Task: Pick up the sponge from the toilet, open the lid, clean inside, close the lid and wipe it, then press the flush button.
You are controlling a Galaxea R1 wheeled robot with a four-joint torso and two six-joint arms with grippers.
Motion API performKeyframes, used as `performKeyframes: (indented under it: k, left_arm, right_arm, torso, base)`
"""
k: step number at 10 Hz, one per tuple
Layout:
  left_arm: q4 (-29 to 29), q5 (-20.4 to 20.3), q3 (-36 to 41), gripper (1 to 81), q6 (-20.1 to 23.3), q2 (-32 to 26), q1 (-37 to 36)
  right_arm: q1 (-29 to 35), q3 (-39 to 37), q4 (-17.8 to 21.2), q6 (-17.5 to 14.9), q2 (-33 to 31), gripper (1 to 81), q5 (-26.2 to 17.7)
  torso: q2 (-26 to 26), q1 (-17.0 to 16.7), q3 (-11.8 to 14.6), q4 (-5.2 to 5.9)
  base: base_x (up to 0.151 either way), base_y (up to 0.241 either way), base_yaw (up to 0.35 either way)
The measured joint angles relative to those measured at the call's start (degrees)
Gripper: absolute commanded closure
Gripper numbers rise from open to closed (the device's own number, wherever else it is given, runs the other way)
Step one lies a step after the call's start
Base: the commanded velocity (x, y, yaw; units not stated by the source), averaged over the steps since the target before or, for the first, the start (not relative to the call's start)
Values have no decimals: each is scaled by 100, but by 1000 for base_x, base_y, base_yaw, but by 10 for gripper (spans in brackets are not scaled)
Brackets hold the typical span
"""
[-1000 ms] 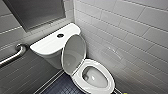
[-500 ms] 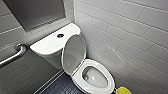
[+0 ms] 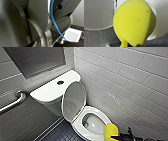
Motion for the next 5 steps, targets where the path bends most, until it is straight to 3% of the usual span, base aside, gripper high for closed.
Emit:
performKeyframes:
  k: [5]
  left_arm:
    - [-13, -4, -13, 10, -2, -85, -26]
  right_arm:
    - [970, -1660, -29, -9, 1490, 811, -1018]
  torso:
    - [0, 0, 0, 0]
  base:
    - [0, 0, 0]
